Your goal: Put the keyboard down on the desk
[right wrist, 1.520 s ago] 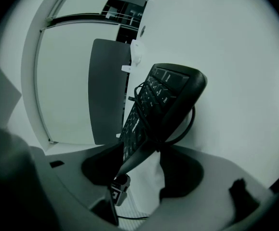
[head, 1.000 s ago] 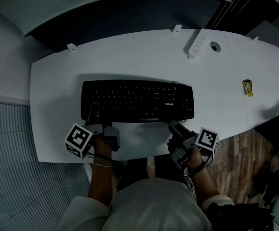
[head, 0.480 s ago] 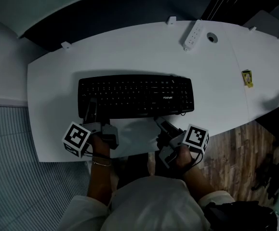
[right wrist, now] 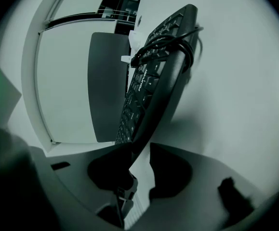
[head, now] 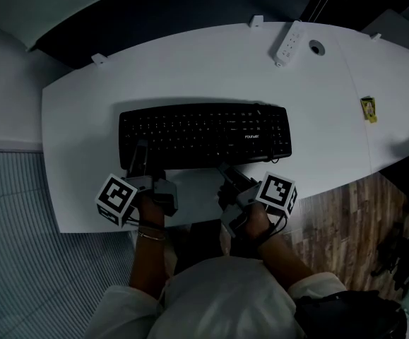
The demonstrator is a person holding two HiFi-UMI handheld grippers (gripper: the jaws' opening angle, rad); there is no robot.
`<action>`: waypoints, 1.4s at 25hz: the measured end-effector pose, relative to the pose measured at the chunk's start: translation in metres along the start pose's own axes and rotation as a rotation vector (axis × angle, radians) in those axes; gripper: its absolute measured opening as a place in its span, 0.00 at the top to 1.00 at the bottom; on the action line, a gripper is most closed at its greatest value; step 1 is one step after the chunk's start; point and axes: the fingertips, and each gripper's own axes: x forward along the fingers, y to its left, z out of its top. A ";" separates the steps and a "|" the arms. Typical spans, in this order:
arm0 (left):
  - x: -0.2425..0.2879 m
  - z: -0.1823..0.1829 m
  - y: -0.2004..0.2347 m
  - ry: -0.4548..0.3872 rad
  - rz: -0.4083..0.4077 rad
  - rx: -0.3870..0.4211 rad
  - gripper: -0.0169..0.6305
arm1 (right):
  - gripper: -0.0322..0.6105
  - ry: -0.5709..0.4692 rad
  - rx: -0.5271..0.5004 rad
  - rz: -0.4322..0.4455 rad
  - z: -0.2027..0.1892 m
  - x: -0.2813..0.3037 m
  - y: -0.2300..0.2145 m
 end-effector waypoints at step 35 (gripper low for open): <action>0.006 -0.020 0.033 0.162 0.078 0.045 0.73 | 0.83 -0.054 -0.013 0.179 0.009 0.010 0.017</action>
